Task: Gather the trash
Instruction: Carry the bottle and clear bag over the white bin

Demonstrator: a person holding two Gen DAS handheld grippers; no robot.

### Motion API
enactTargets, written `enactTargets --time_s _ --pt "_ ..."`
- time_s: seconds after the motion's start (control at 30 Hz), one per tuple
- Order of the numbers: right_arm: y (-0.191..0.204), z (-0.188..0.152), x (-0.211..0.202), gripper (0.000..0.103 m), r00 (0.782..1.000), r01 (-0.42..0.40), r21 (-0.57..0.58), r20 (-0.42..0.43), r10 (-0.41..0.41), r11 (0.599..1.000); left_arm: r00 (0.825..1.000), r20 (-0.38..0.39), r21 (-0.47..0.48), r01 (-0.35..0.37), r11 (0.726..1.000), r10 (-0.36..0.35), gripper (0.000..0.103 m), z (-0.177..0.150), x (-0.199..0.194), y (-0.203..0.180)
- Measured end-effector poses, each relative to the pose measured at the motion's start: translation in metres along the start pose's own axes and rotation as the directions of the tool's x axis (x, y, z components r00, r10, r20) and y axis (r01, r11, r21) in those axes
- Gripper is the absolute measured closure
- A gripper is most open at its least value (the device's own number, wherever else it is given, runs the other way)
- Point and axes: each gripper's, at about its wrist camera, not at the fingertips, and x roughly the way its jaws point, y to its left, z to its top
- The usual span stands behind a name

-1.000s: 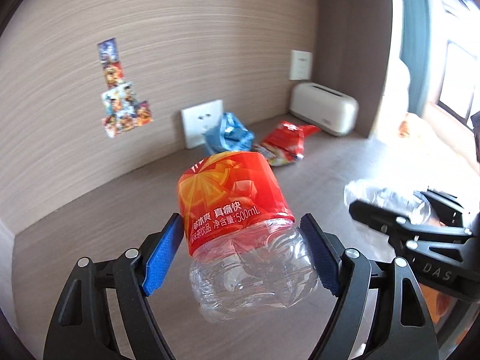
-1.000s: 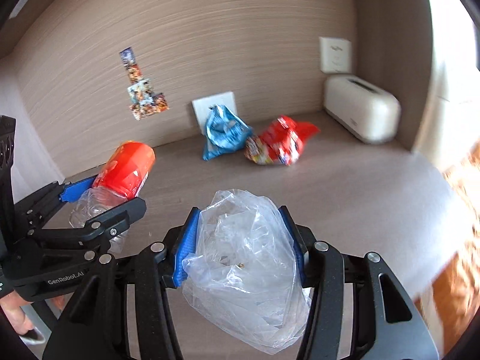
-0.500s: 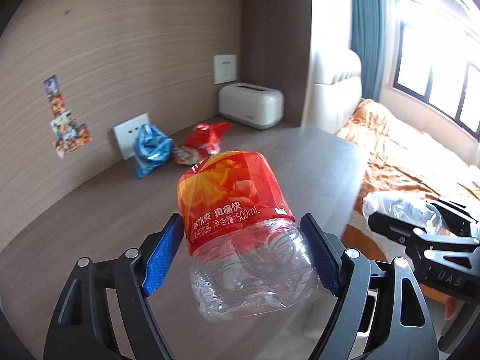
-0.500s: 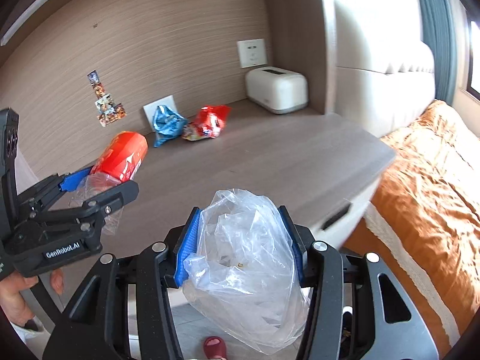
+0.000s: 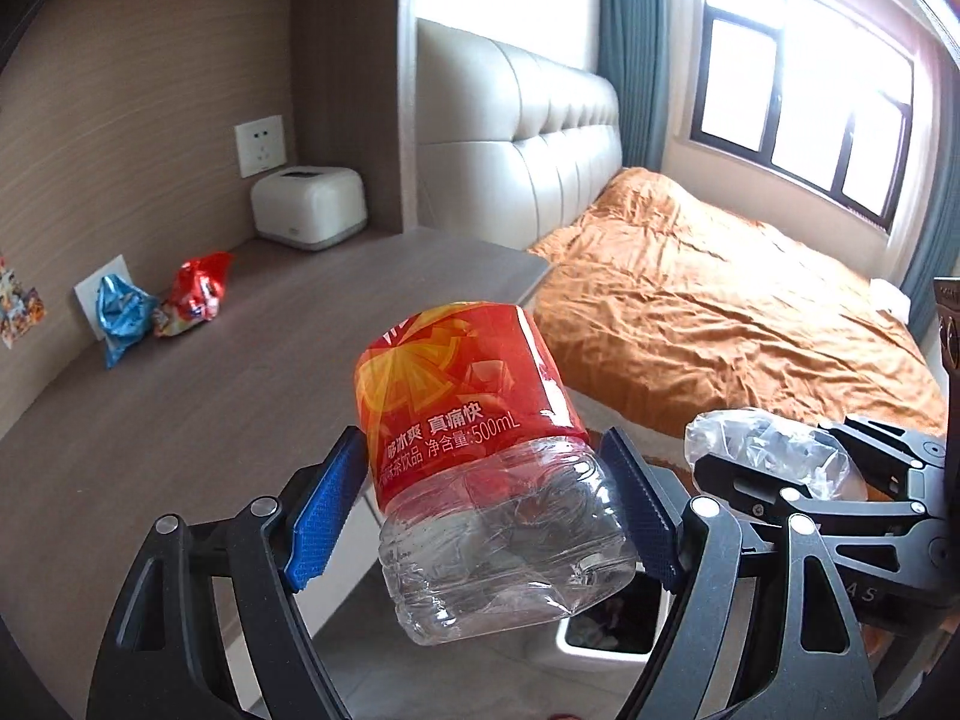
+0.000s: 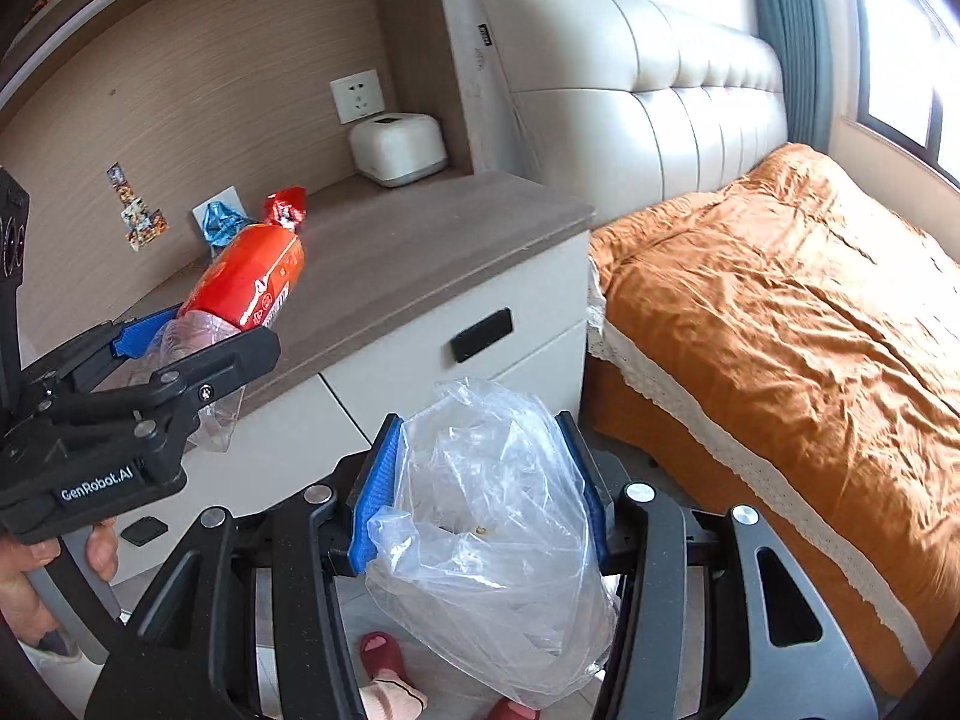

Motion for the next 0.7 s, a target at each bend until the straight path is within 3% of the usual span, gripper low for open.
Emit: enactTargets --time_s 0.33,0.7 --pt "-0.072 -0.041 0.003 0.051 0.994 0.098 0.129 -0.05 -0.092 0.987 0.991 -0.091 0.107 0.106 0.989 -0.096 0.025 -0.031 0.053 -0.064" --pt "-0.133 -0.098 0.059 0.051 0.984 0.154 0.259 -0.126 -0.124 0.954 0.945 -0.25 0.194 0.263 0.945 -0.212 0.025 -0.112 0.152 -0.115"
